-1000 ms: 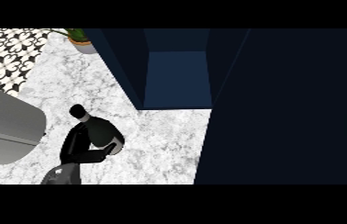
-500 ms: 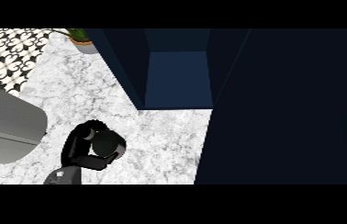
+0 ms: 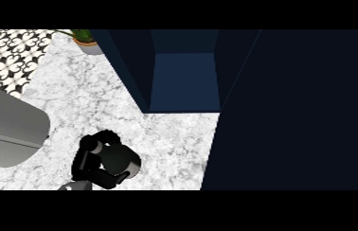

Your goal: Pick up the wine, place it into the cabinet and close the cabinet

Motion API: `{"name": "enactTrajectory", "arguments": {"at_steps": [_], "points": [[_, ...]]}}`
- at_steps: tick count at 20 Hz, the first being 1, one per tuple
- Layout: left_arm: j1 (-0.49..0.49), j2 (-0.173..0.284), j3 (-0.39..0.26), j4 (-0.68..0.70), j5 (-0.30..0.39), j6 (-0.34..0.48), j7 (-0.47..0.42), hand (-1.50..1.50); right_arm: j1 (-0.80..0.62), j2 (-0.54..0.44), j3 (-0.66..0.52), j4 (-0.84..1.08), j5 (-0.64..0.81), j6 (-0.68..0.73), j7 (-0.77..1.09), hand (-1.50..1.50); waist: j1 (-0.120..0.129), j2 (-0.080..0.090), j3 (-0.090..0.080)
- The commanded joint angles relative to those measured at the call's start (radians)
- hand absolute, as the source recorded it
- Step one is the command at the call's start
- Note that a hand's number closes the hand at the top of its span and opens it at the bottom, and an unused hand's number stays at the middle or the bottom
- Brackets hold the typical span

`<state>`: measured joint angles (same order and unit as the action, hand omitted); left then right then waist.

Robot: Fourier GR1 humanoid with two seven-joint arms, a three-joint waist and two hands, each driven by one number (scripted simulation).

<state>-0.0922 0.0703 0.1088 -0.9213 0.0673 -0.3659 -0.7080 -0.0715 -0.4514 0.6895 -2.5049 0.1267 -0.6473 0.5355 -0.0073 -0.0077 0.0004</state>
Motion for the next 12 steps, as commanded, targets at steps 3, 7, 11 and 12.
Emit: {"name": "enactTrajectory", "arguments": {"at_steps": [3,7,11,12], "points": [[0.132,-0.038,-0.068,-0.273,0.033,-0.016,0.135,1.50,0.085,-0.060,0.016,-0.203,0.076,0.008,0.054,-1.50,0.004,-0.001,0.000],[0.103,-0.069,-0.128,-0.299,0.032,0.038,0.162,1.50,0.057,-0.080,-0.065,-0.228,0.005,0.022,0.062,-1.50,-0.001,0.003,-0.001],[0.145,-0.070,-0.225,-0.479,0.107,0.101,0.336,1.50,0.119,-0.071,0.030,-0.202,0.070,-0.013,0.002,-1.50,-0.005,0.000,0.000],[0.145,-0.070,-0.238,-0.443,0.087,0.136,0.275,1.50,0.155,-0.077,0.011,-0.194,0.029,0.000,-0.076,-1.50,-0.005,0.003,0.000]]}}
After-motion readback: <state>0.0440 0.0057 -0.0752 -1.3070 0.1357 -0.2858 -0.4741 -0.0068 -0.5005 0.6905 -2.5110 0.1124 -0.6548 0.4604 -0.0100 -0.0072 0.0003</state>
